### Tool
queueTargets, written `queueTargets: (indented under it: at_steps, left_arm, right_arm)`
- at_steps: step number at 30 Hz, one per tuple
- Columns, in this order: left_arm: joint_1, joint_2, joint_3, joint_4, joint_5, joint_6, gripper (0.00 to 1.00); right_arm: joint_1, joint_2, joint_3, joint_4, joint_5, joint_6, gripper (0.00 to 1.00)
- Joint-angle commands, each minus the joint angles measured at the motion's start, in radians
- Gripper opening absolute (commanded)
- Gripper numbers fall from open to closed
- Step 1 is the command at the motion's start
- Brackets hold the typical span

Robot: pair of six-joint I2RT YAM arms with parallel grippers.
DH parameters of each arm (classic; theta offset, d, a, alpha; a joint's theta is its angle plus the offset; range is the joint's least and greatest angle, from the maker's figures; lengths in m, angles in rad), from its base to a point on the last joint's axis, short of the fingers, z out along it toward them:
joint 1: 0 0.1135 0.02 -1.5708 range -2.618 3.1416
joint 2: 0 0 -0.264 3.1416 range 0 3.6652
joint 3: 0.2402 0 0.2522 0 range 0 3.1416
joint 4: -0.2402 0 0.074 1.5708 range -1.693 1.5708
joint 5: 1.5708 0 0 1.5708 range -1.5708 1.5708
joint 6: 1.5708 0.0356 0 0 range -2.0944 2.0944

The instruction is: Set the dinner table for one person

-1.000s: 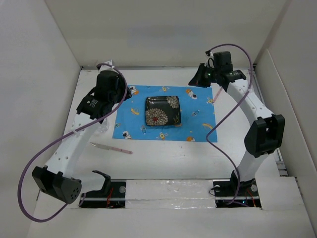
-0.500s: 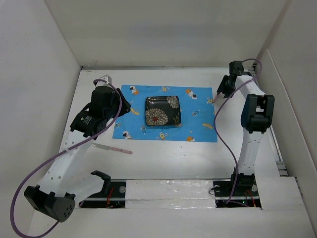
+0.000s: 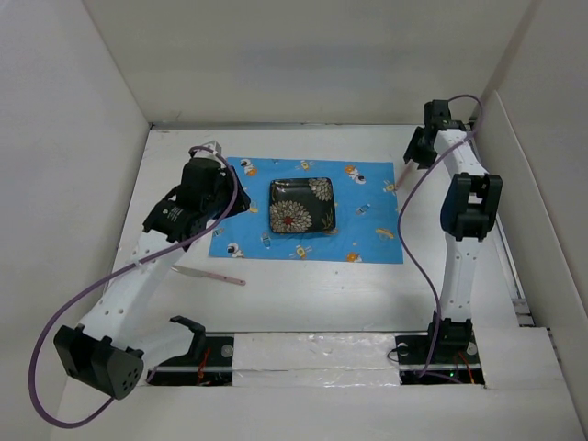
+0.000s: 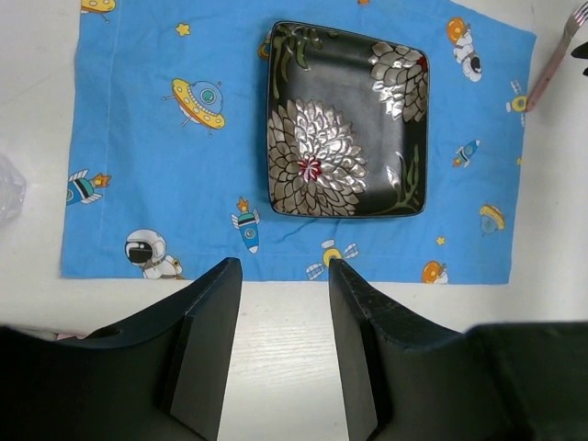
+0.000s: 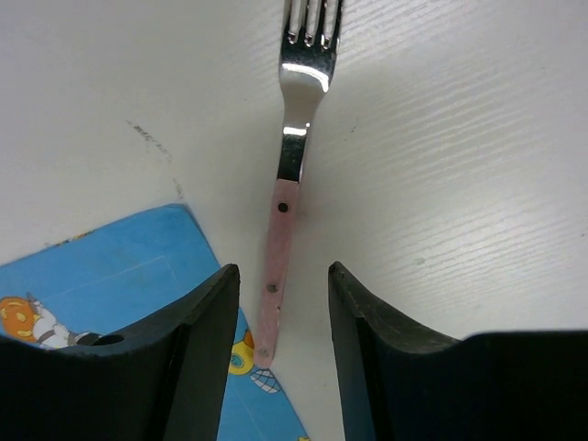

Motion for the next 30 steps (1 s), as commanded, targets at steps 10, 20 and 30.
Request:
queueTargets:
  at_steps: [10,20,30]
  left_arm:
    - [0.006,0.050,0.030,0.073,0.024,0.097,0.41]
    - [0.006,0.063,0.091,0.073,0.041,0.111,0.44]
    - [-0.012,-0.089,0.184,0.036,0.116,-0.043,0.46]
  right_arm:
    - [0.034,0.136,0.155,-0.132,0.081,-0.014,0.37]
    - [0.034,-0.083,0.056,-0.026,0.109,-0.017,0.00]
    - [0.359,-0.364,-0.162,0.090,-0.069,0.056,0.00]
